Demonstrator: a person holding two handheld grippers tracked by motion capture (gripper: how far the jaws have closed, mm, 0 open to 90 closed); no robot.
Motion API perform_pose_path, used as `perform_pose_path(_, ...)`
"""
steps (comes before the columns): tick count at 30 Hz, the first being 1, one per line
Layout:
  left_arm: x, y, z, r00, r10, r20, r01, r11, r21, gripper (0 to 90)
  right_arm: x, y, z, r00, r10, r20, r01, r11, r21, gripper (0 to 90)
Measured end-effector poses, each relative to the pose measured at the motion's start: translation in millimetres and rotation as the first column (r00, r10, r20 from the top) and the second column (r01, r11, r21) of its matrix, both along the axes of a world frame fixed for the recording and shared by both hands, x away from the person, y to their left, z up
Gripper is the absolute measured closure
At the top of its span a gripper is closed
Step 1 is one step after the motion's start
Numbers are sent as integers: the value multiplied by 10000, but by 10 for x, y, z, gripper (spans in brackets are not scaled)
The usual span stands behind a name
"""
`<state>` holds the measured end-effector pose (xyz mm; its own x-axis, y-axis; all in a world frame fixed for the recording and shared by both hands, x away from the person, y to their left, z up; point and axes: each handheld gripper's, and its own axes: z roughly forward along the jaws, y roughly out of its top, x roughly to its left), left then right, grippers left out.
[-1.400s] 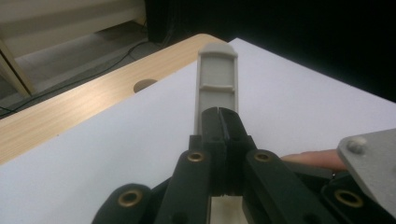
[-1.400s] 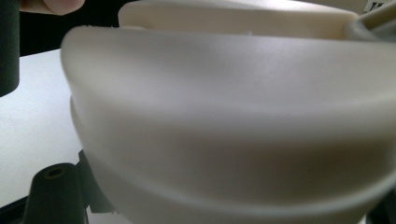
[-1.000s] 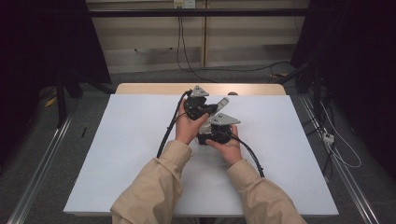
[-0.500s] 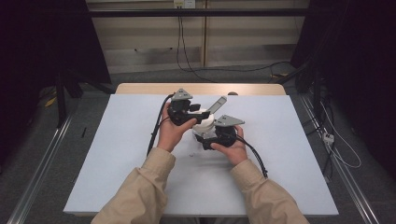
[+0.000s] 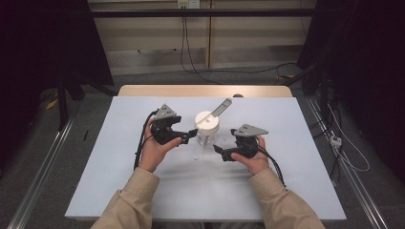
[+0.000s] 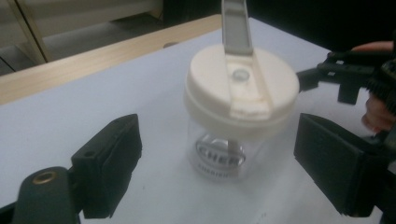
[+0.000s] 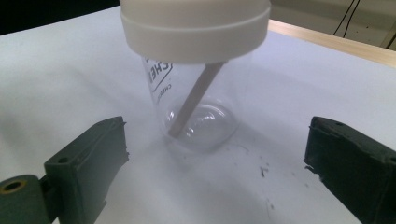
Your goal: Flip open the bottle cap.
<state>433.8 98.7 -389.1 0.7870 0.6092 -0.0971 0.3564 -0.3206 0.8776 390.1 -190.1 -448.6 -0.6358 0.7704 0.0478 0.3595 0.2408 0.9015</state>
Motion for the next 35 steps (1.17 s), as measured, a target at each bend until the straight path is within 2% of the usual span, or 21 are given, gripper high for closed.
perform_pose_path(8,-134,240,-147,9996,213,-167,-212,9998,26,117,-179,-153,28,10000,-31,25,31,10000,69,61)
perform_pose_path(11,-173,325,-184,9996,263,-127,-262,9996,118,114,-218,-198,18,10000,-66,-19,67,9999,78,62)
perform_pose_path(14,-208,406,-235,9990,375,-250,-375,9993,-9,111,-264,-238,3,9999,-115,-49,115,9999,56,62)
perform_pose_path(17,-235,483,-293,9987,378,-332,-375,9993,87,109,-300,-262,7,9999,-126,-26,126,9999,39,64)
perform_pose_path(18,-240,509,-303,9986,409,-349,-402,9990,196,107,-313,-274,9,9999,-123,0,123,9999,42,66)
perform_pose_path(22,-288,606,-327,9978,545,-368,-545,9985,10,95,-350,-333,-1,9998,-186,-65,186,9998,24,67)
perform_pose_path(27,-359,727,-375,9959,739,-512,-737,9973,65,87,-427,-434,-7,9998,-218,-36,218,9998,5,65)
perform_pose_path(33,-442,840,-416,9957,824,-415,-815,9964,243,86,-543,-547,-14,9996,-293,1,293,9996,20,68)
perform_pose_path(35,-461,872,-418,9947,933,-438,-928,9956,140,86,-575,-572,-15,9996,-293,15,293,9996,26,68)
